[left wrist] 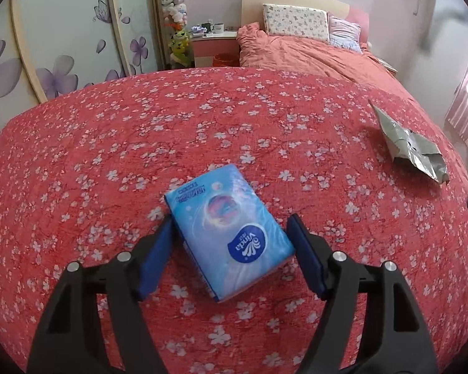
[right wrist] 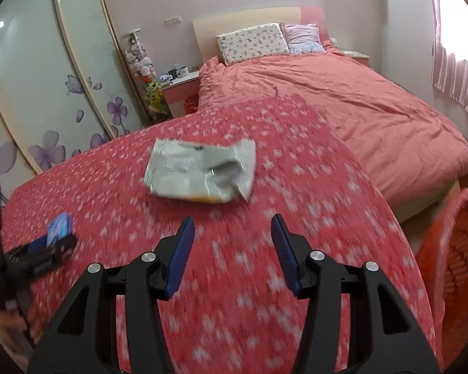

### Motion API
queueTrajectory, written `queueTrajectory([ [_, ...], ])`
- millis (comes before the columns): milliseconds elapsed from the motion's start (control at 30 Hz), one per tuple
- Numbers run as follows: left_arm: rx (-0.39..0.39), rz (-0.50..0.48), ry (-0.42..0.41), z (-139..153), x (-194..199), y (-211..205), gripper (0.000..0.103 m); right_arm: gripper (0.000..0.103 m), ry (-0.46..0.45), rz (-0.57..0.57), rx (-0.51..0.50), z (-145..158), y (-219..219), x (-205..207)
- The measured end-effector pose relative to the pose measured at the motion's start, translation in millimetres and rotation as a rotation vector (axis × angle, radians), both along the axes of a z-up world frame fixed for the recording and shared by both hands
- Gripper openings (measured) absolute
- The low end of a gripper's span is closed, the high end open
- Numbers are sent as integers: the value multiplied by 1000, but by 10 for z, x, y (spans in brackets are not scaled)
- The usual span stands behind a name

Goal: Collect trash
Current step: 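Lift the tissue pack with the left tool while the right tool grasps the silver foil wrapper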

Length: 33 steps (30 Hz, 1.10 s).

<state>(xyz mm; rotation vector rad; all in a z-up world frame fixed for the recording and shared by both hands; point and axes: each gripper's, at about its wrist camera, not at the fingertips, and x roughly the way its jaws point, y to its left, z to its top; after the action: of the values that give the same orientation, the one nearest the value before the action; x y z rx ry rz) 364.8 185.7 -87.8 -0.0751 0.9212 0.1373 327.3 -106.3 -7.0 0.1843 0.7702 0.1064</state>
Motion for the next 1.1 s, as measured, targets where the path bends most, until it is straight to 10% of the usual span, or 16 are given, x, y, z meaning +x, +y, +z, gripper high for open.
queueTrajectory([
  [433,-14,-7,-2,3,10,7,73,79,120,-54,-21,-223,199,820],
  [733,-32,-10,-8,-2,2,65,73,8,120,-33,-53,-264,219,722],
  [1100,-103,15,-37,25,-111,256,84,5,11,-82,-69,19,-87,179],
])
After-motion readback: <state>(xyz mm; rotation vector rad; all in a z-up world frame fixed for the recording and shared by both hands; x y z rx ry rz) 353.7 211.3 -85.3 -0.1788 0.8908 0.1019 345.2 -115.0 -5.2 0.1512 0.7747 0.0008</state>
